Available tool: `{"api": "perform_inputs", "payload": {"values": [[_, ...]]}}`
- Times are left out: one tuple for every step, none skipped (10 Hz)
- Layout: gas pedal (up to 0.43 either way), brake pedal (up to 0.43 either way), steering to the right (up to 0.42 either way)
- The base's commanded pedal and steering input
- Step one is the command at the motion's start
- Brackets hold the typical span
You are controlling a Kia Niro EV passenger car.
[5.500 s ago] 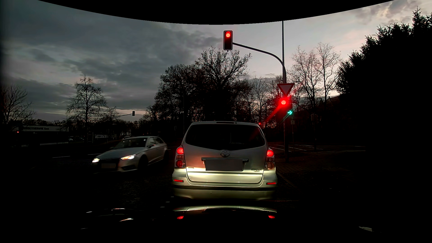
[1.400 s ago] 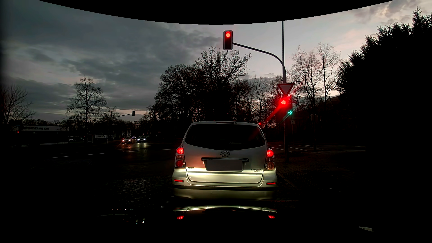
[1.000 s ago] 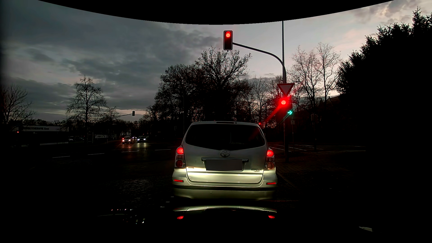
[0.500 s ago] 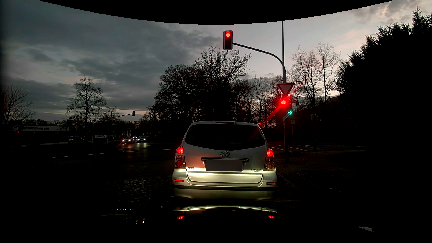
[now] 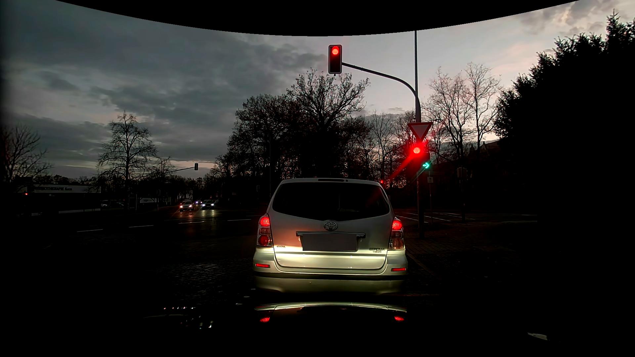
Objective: Follow the waypoints while adhering to traffic rules and regulations
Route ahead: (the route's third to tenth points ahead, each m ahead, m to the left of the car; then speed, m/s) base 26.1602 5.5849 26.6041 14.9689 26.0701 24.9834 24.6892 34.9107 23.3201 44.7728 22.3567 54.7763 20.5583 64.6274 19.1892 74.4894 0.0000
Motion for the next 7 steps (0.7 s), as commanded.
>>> {"api": "perform_inputs", "payload": {"values": [[0.0,0.341,-0.001],[0.0,0.341,-0.001],[0.0,0.341,0.0],[0.0,0.341,-0.001],[0.0,0.341,0.0],[0.0,0.341,0.0],[0.0,0.341,-0.001]]}}
